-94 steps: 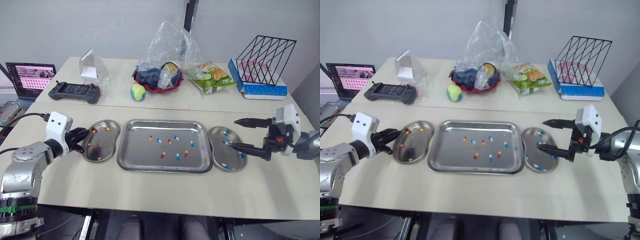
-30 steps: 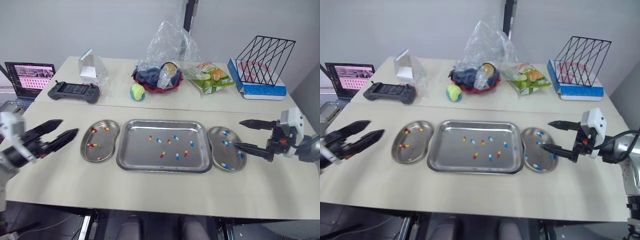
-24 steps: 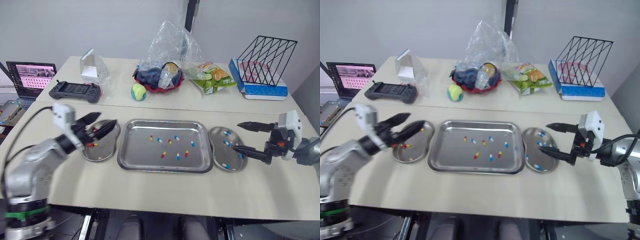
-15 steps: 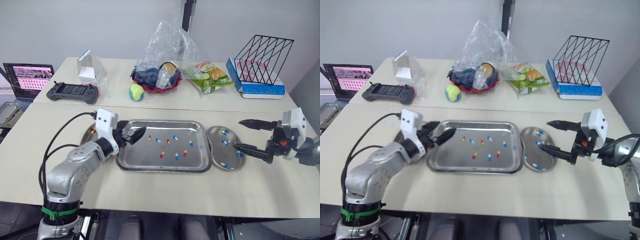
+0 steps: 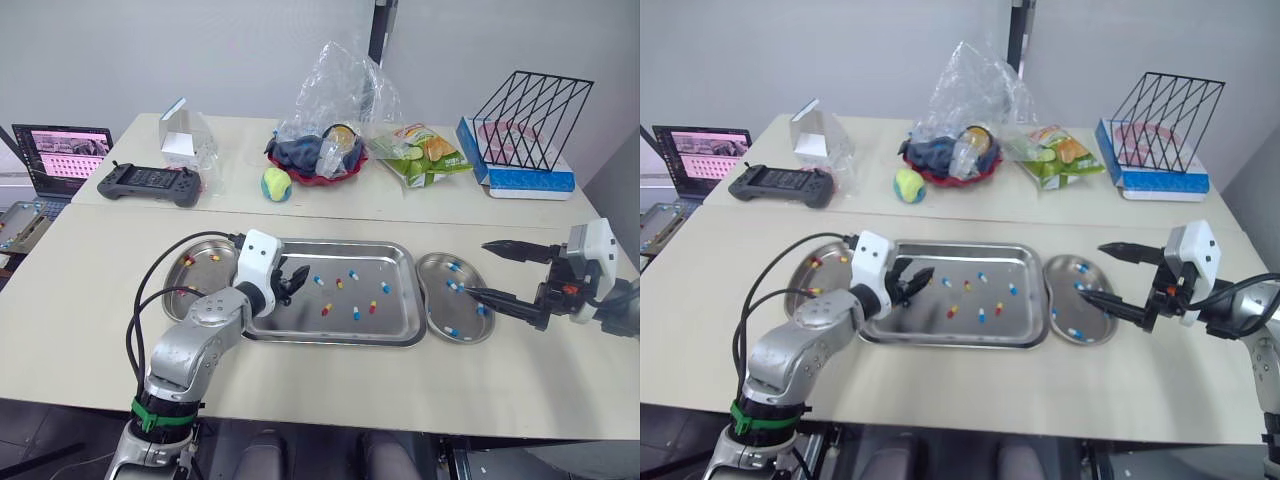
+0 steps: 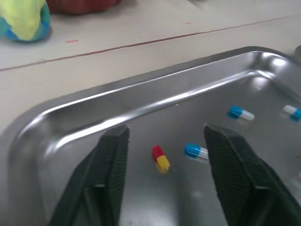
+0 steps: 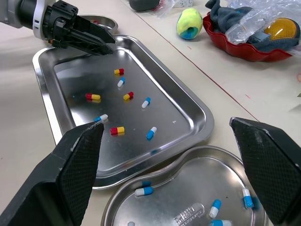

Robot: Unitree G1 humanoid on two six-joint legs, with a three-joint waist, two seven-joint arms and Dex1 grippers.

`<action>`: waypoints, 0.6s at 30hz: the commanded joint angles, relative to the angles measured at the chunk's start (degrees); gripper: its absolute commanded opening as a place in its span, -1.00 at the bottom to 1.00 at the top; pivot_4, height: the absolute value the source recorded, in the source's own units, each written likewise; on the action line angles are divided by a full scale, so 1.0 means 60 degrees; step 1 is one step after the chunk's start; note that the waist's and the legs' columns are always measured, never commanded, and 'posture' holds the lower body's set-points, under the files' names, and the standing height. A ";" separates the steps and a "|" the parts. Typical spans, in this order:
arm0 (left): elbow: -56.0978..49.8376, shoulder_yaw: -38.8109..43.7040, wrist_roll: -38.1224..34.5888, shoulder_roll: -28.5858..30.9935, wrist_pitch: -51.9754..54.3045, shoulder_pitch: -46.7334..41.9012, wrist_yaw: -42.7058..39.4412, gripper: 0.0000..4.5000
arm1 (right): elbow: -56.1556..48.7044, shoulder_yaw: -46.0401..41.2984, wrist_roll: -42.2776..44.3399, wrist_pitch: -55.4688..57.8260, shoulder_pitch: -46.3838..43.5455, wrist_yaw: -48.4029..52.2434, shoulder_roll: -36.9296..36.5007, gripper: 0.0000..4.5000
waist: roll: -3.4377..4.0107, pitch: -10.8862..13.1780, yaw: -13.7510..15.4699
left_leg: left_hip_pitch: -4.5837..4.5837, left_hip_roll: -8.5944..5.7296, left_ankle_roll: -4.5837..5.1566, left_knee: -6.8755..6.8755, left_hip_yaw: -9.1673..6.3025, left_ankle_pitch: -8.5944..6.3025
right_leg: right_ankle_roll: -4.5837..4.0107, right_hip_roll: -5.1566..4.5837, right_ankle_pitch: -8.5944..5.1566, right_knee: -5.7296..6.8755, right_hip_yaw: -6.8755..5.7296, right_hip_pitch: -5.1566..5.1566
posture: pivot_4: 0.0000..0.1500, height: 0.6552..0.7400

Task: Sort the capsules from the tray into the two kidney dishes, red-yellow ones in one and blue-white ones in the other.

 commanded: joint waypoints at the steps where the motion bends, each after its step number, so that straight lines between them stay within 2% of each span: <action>1: -0.0103 -0.0298 0.0330 -0.0195 0.0212 -0.0186 0.0101 0.16 | -0.0328 -0.0397 0.0150 0.0058 0.0068 -0.0048 -0.0185 1.00 | 0.0000 0.0000 -0.0001 | -0.0001 0.0000 0.0000 0.0000 0.0000 0.0000 | 0.0001 -0.0001 0.0000 -0.0002 0.0000 0.0000 | 1.00 0.47; 18: 0.0429 -0.0313 0.1037 -0.1082 0.0957 0.0025 0.0611 0.16 | -0.0236 -0.0468 0.0030 0.0070 0.0199 -0.0073 -0.0373 1.00 | 0.0000 0.0000 0.0007 | -0.0001 -0.0001 0.0000 0.0001 -0.0002 0.0000 | 0.0004 -0.0001 -0.0002 -0.0004 0.0001 0.0001 | 1.00 0.47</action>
